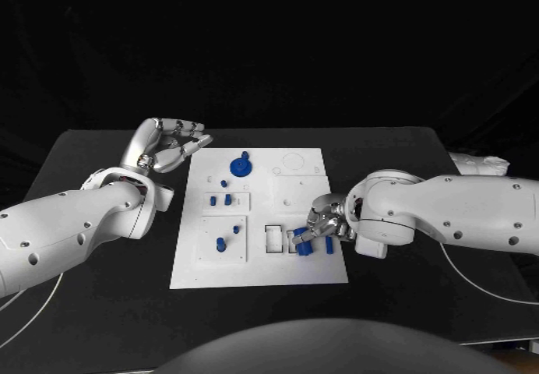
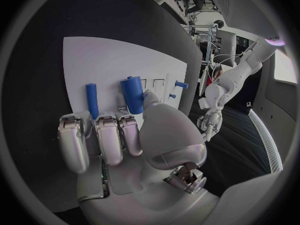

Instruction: Assemble the parts on the task board

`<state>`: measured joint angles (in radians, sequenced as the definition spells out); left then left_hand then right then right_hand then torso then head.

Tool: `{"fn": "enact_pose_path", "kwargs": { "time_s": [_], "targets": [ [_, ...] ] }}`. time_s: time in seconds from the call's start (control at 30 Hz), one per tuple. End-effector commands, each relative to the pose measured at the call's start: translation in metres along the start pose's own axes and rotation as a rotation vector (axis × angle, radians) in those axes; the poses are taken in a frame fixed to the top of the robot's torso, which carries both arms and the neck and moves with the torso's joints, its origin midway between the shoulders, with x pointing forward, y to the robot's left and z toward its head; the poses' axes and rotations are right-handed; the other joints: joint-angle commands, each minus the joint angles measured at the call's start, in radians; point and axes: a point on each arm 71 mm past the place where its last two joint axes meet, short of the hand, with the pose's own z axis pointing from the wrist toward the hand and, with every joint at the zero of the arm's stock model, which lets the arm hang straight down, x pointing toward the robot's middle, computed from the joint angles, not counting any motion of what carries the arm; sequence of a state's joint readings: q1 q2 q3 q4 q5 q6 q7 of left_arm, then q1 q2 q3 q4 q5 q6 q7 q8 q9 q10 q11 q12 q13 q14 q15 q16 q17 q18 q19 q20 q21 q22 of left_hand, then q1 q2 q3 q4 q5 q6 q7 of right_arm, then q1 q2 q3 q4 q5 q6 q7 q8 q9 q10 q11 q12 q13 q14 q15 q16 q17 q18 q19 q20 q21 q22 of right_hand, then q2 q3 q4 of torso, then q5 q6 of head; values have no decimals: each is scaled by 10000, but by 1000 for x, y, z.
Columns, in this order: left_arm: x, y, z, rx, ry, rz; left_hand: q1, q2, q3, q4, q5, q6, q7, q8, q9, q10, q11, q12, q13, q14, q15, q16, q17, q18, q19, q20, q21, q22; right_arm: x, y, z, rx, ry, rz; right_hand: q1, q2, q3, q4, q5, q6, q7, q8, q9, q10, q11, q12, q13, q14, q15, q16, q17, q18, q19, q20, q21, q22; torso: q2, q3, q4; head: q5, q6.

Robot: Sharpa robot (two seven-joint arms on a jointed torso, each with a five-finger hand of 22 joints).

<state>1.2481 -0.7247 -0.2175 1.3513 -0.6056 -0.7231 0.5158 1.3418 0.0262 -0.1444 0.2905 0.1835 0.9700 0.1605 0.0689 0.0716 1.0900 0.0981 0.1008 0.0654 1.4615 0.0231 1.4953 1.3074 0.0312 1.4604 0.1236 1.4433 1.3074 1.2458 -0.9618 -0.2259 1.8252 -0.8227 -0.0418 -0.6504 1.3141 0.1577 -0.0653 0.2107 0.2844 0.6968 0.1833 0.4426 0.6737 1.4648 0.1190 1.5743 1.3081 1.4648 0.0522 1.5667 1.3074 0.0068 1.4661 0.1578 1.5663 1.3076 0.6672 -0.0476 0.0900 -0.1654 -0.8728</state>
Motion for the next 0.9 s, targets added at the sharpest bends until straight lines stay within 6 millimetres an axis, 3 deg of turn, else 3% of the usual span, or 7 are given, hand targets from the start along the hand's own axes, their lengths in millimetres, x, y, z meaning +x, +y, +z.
{"fn": "enact_pose_path", "kwargs": {
  "time_s": [0.03,0.27,0.43,0.9],
  "targets": [
    [1,-2,0,116,98,-91,28,110,-55,4,55,-53,-4,-58,-16,64,16,55,-10,811,20,-35,1777,-11,369,26,-14,2240,5,-10,3,345,80,449,219,460,2422,-2009,-205,193,-46,-62,-3499,1060,-111,-35,2627,1060,-66,41,2634,-68,1047,-19,45,2632,4,4,1,1,2],
    [1,-1,0,99,100,-83,28,110,-55,4,55,-53,-4,-58,-16,64,16,55,-10,811,20,-35,1777,-11,369,26,-14,2240,5,-16,-2,215,322,1856,-173,230,3066,-2013,-577,596,-133,-160,-3530,1060,-183,-35,2627,1060,-131,41,2634,-68,1047,-75,45,2632,7,-1,0,30,2],
    [1,-1,0,94,102,-84,28,110,-55,4,55,-53,-4,-58,-16,64,16,55,-10,811,20,-35,1777,-11,369,26,-14,2240,5,-18,-6,124,579,2788,-364,41,3451,-2028,-931,889,-182,-466,-3651,1060,-228,-35,2627,1060,-189,41,2634,-68,1047,-130,45,2632,6,-6,5,40,2],
    [1,-1,1,86,107,-76,28,110,-55,4,55,-53,-4,-58,-16,64,16,55,-10,811,20,-35,1777,-11,369,26,-14,2240,-10,-5,-20,-537,666,3761,-505,-238,3561,-2053,-967,1124,-192,-721,-3743,1060,-246,-35,2627,1060,-213,41,2634,-68,1047,-161,45,2632,3,-5,4,51,2]
  ]
}}
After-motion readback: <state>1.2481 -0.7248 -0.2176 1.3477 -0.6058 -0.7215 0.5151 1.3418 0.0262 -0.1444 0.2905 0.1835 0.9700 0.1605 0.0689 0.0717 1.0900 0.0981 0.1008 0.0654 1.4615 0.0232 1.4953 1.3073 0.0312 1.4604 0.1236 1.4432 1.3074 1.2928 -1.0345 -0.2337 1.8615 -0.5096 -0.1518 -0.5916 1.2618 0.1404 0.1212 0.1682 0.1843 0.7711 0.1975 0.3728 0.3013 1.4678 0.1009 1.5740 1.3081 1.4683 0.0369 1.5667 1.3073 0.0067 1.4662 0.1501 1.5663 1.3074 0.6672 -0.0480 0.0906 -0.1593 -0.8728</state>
